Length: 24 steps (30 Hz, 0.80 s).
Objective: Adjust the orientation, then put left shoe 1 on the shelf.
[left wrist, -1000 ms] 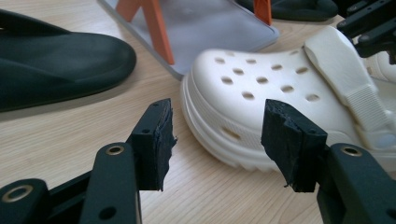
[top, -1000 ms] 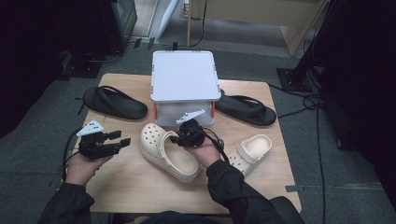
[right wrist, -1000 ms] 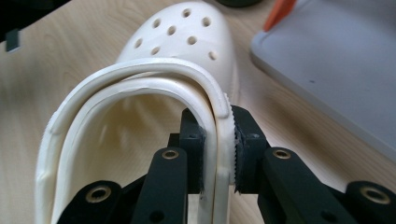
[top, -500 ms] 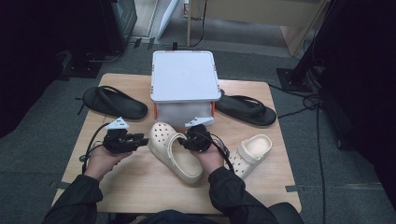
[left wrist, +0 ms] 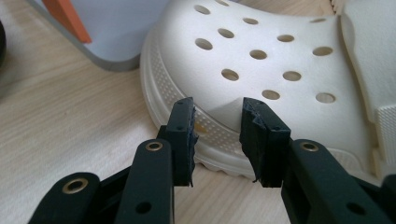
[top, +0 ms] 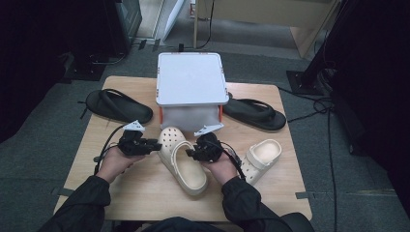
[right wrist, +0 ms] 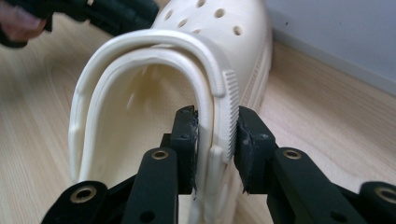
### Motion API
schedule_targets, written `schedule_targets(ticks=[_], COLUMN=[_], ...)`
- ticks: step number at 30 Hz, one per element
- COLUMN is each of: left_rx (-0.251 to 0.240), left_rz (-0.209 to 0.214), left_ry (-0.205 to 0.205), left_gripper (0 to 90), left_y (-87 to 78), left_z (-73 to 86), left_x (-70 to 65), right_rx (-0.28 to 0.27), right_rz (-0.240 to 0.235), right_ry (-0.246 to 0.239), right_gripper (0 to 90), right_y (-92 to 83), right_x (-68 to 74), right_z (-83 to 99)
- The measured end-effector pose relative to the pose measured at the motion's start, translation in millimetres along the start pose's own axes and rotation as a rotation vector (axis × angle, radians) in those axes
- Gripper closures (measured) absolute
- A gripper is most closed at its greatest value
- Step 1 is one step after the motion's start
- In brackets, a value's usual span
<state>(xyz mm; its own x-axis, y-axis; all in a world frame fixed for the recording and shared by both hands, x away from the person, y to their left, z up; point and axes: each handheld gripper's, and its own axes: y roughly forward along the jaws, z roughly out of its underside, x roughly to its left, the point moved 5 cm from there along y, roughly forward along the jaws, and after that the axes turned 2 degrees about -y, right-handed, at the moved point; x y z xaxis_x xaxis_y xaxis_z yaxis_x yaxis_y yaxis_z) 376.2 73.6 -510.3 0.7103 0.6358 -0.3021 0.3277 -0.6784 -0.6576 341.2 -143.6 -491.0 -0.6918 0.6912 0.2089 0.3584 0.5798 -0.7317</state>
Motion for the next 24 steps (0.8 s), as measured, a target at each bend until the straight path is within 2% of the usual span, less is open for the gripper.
schedule_targets(ticks=[6,8,9,10,11,14,16,19,20,21,24], left_rx=[-0.011,-0.012,-0.018,-0.020,-0.021,-0.070,-0.093,-0.107,-0.108,-0.115,-0.128], left_rz=[0.025,0.043,0.047,0.047,0.044,0.023,0.006,-0.001,-0.010,-0.010,-0.010], left_ry=[0.022,-0.002,-0.005,0.000,0.003,0.014,0.005,-0.014,-0.010,-0.011,-0.004], left_gripper=[66.8,66.8,66.5,65.8,65.0,61.9,59.9,58.6,58.6,58.5,58.5], left_y=[5.6,6.2,6.1,5.5,3.8,-6.7,-14.1,-21.3,-24.6,-26.4,-30.0], left_z=[-5.0,-7.6,-8.6,-9.6,-10.6,-16.1,-19.2,-22.0,-23.7,-24.6,-26.7], left_x=[4.5,7.2,7.4,7.4,6.4,5.3,6.3,8.4,8.8,8.3,7.2], right_rx=[0.001,0.000,-0.008,-0.028,-0.040,-0.063,-0.071,-0.079,-0.085,-0.082,-0.089], right_rz=[-0.016,-0.027,-0.024,-0.012,-0.002,0.012,0.049,0.077,0.123,0.144,0.146], right_ry=[-0.006,-0.015,-0.020,-0.022,-0.025,-0.006,-0.008,0.007,-0.014,-0.017,0.002], right_gripper=[64.8,62.1,57.7,52.9,52.1,51.9,55.3,61.4,69.9,72.1,73.0], right_y=[-4.0,-4.1,-3.3,-2.3,-1.1,6.7,12.3,13.8,12.1,11.1,9.7], right_x=[8.1,9.7,9.9,9.6,8.6,6.1,4.6,2.3,2.1,1.4,-0.8], right_z=[8.6,10.3,10.5,9.5,8.4,2.3,-0.9,-3.7,-4.6,-4.6,-5.0])
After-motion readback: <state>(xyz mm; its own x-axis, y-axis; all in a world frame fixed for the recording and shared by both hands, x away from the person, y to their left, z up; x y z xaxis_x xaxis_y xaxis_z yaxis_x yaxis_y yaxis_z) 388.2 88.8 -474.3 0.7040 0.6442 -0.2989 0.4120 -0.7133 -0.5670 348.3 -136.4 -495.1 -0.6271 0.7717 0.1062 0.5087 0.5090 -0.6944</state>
